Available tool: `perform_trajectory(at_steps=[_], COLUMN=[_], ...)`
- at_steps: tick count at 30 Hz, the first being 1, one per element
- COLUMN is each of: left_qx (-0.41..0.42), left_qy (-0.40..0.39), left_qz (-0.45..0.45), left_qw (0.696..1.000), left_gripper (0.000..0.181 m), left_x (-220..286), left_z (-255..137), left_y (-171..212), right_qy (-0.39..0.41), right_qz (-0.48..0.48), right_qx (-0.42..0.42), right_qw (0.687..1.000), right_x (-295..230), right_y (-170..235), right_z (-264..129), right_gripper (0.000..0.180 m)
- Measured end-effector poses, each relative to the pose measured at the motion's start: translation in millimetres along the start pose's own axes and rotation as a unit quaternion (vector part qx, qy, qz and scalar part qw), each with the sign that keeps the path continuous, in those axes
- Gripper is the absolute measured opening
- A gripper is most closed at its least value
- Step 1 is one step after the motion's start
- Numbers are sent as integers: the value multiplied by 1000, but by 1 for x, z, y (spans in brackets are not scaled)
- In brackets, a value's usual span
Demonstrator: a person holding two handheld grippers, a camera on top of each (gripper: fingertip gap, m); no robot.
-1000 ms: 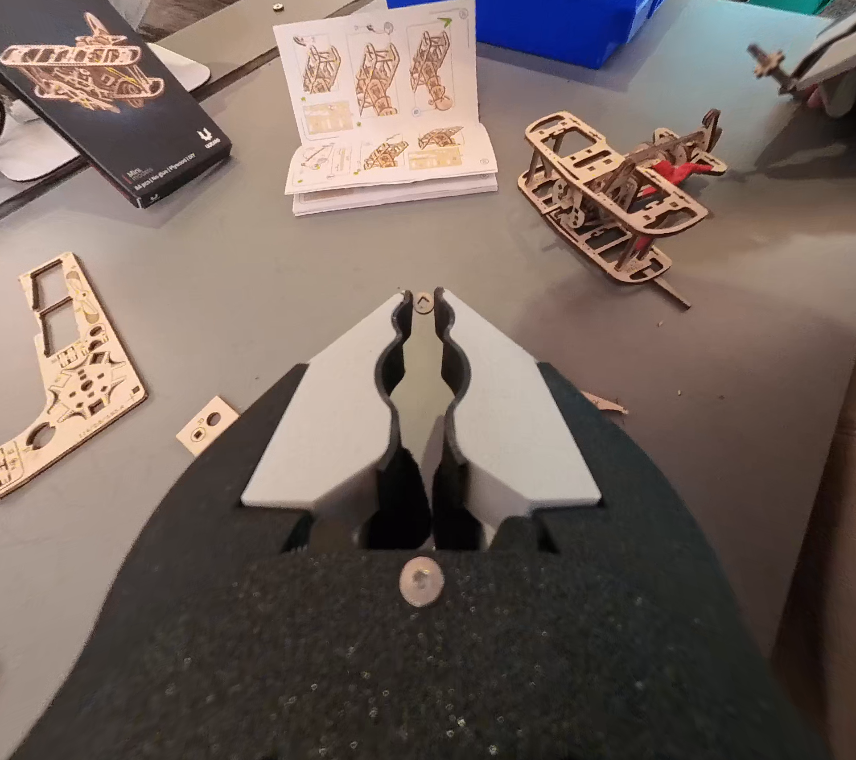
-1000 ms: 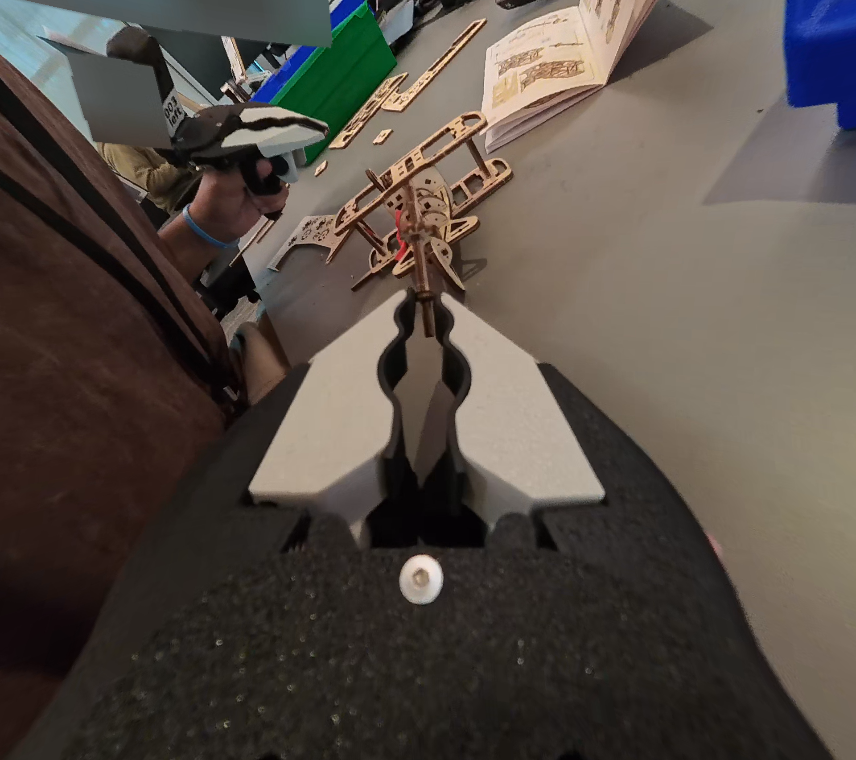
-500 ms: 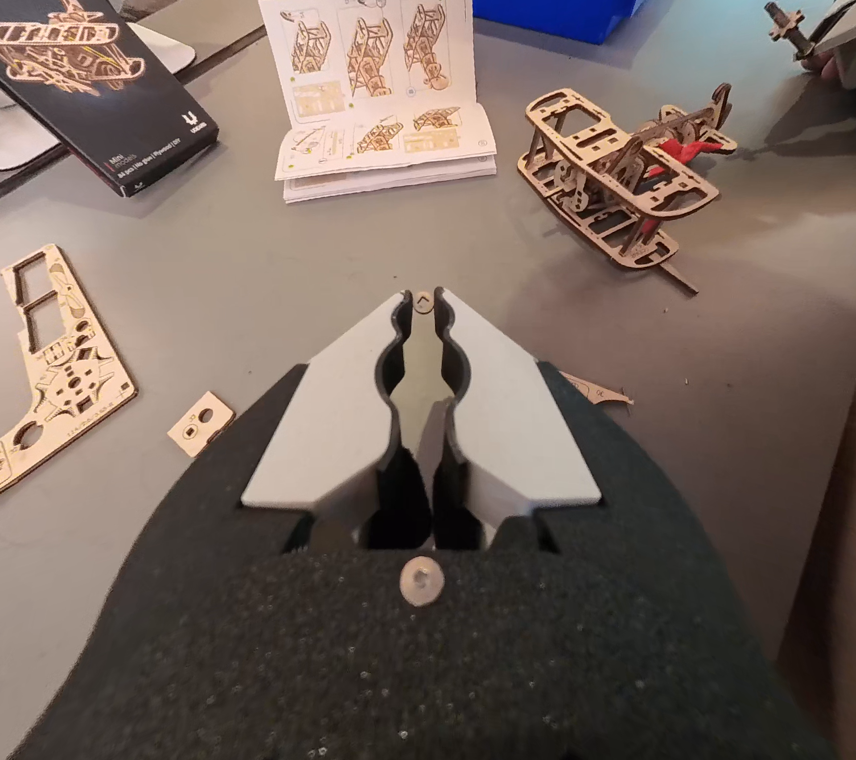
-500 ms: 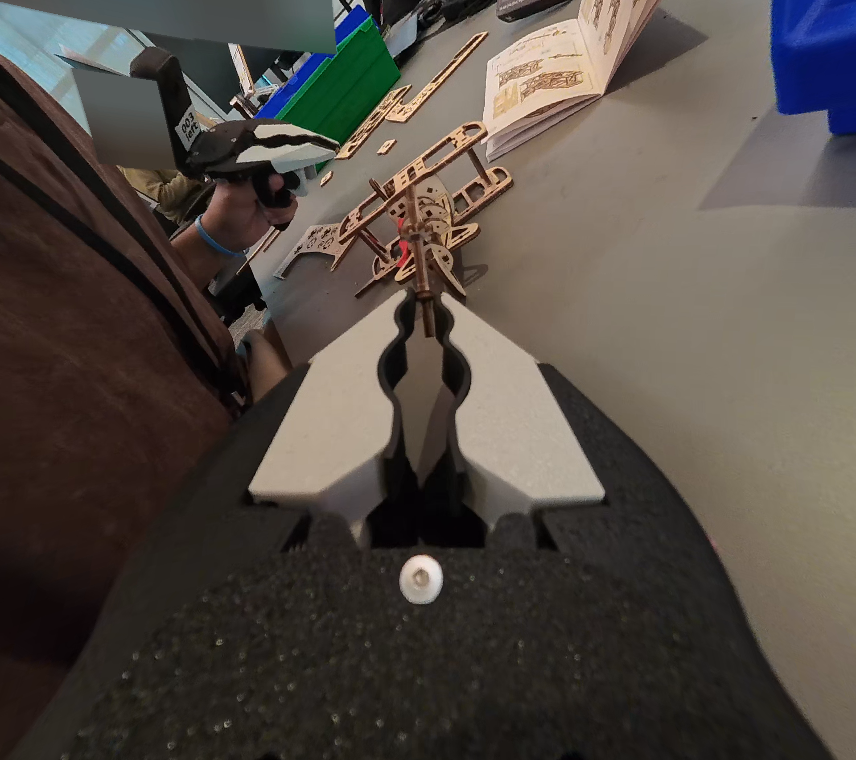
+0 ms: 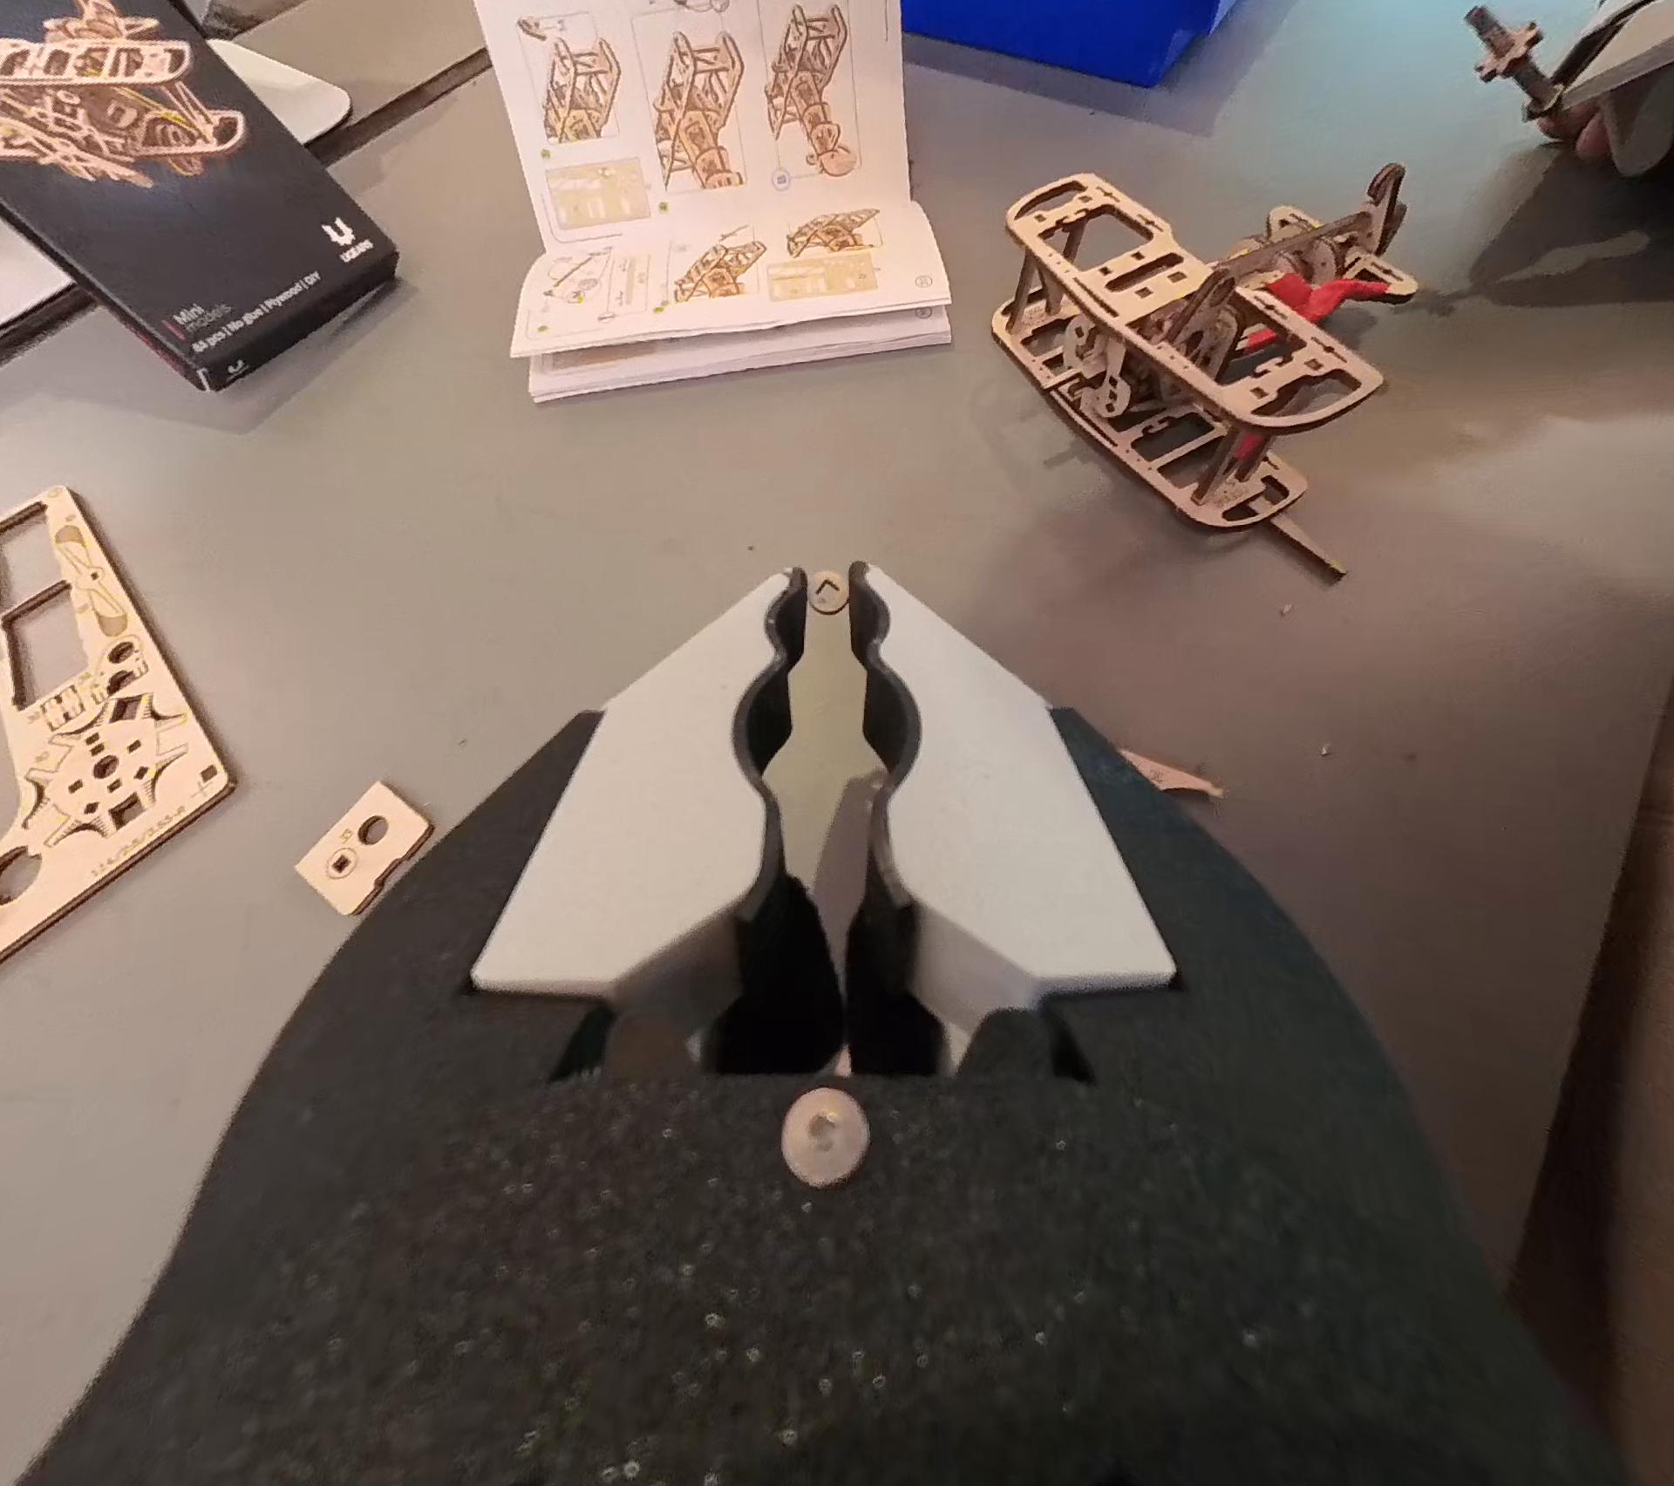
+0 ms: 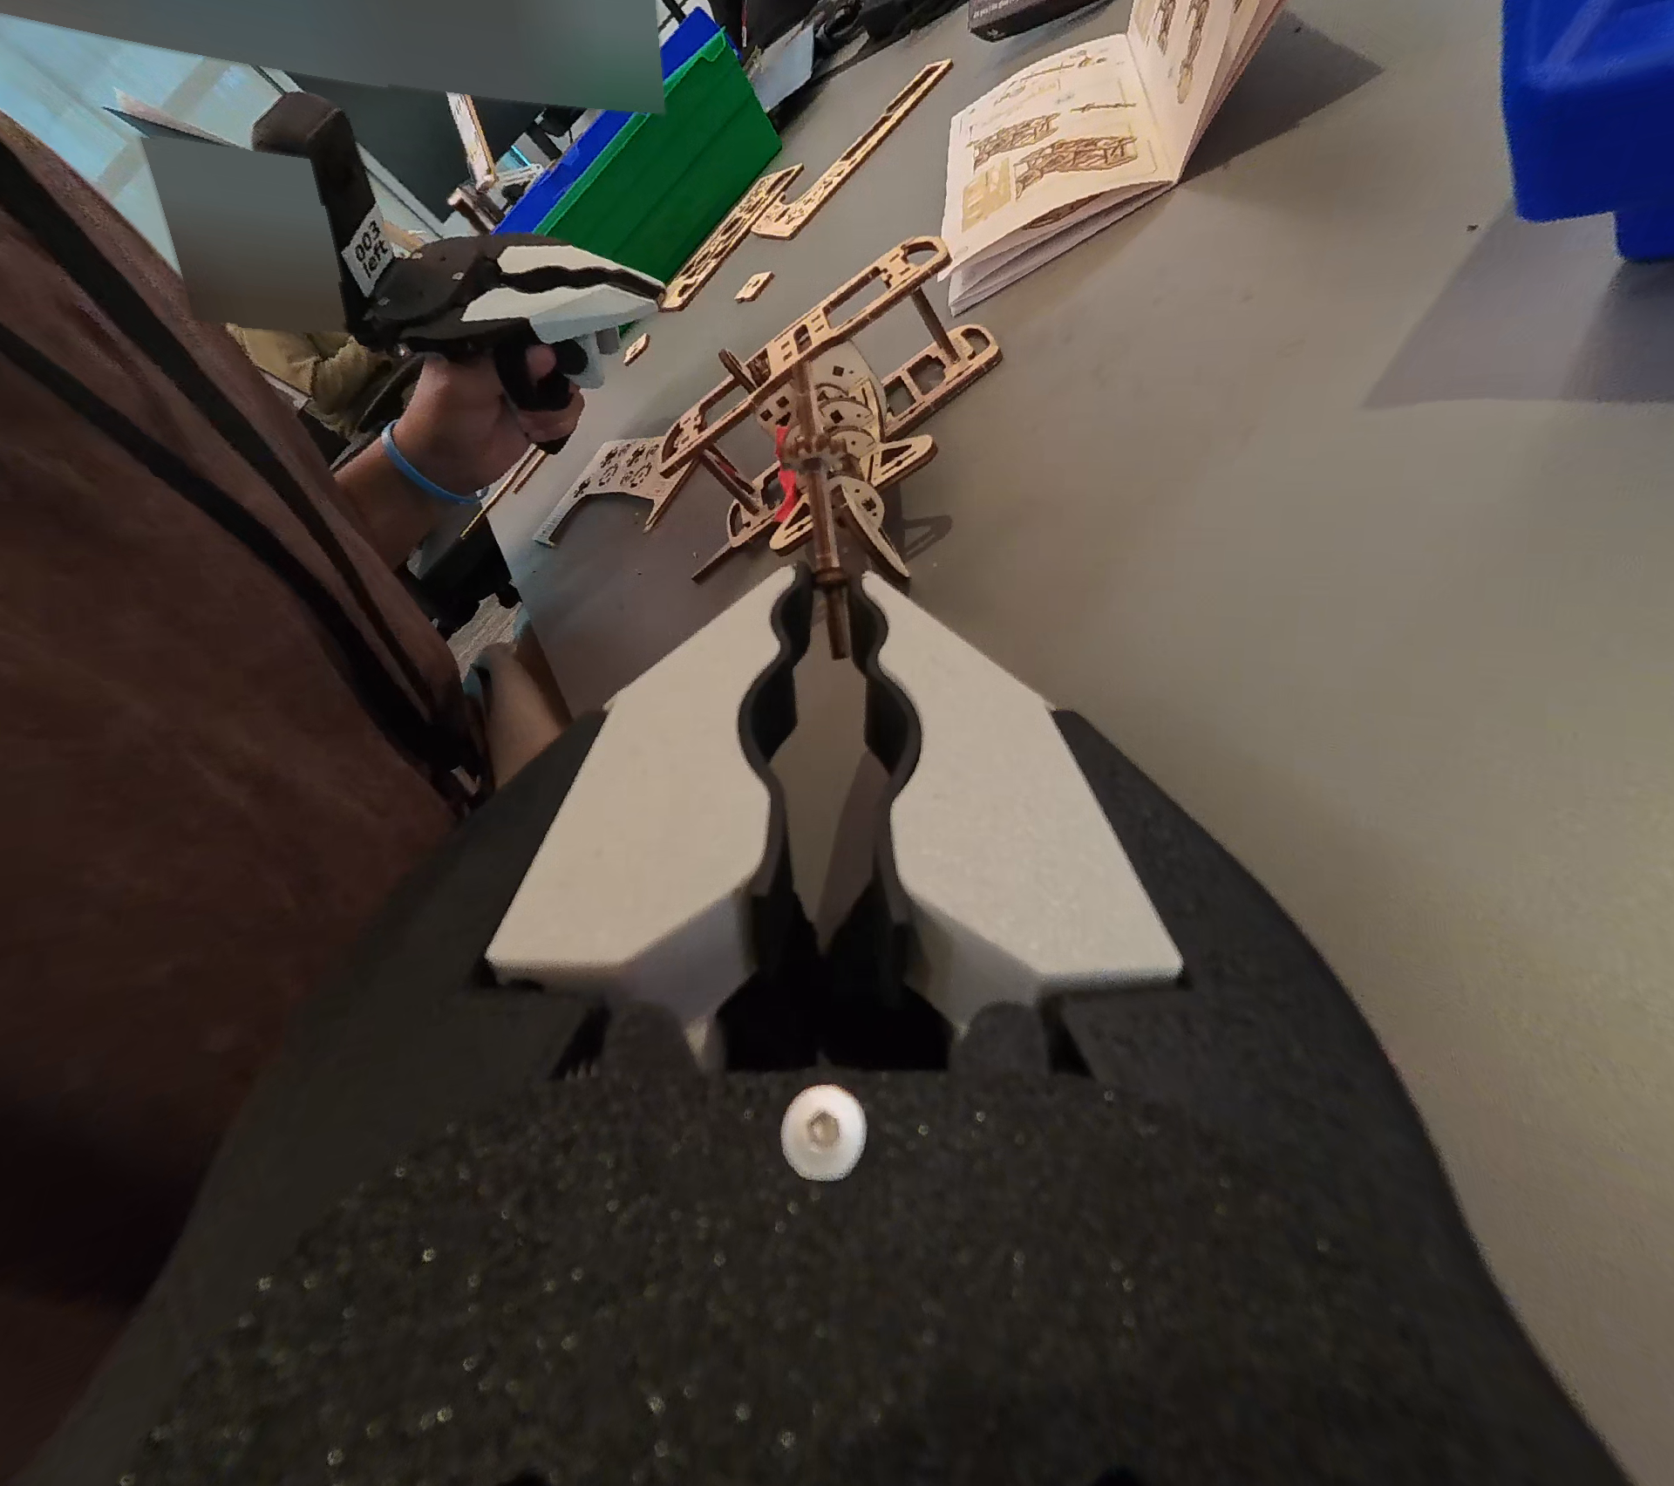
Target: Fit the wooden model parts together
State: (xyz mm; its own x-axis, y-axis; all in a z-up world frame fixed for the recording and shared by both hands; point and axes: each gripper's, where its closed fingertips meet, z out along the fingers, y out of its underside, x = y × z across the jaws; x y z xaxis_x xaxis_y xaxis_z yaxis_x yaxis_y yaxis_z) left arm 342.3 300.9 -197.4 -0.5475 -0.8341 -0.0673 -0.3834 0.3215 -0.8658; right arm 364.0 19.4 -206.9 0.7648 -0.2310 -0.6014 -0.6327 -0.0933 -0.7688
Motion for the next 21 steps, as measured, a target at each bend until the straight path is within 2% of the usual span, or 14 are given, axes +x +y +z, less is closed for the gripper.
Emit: perform_trajectory(at_steps=[3,5,7,8,10,12,17,19,21], left_qx=[13,22,51,59,63,64,80,97,106], left_qy=[28,47,77,84,83,80,56,40,27], left_qz=[1,7,2,7,30,64,136,137,111], left_qw=[1000,999,996,995,994,993,986,985,988], left_gripper=[7,7,6,6,7,6,6,6,6], left_x=[16,30,50,57,67,78,102,103,101], left_z=[1,2,0,-1,-1,-2,-2,2,9], left_y=[-8,-15,-27,-31,-33,-34,-38,-45,-50], right_qy=[-9,-21,-20,-17,15,24,-100,-133,-171], right_qz=[-14,-104,-222,-267,-364,-431,-472,-467,-471], right_qx=[-1,37,4,-62,-194,-266,-381,-441,-465], right_qw=[1000,994,975,962,911,862,789,755,729], right_x=[-3,-12,-24,-23,-5,10,-5,-3,-1], right_y=[-8,-39,-59,-53,-39,-40,-40,-40,-43], right_z=[2,9,27,38,55,68,98,101,106], right_gripper=[6,5,5,5,5,6,5,5,5])
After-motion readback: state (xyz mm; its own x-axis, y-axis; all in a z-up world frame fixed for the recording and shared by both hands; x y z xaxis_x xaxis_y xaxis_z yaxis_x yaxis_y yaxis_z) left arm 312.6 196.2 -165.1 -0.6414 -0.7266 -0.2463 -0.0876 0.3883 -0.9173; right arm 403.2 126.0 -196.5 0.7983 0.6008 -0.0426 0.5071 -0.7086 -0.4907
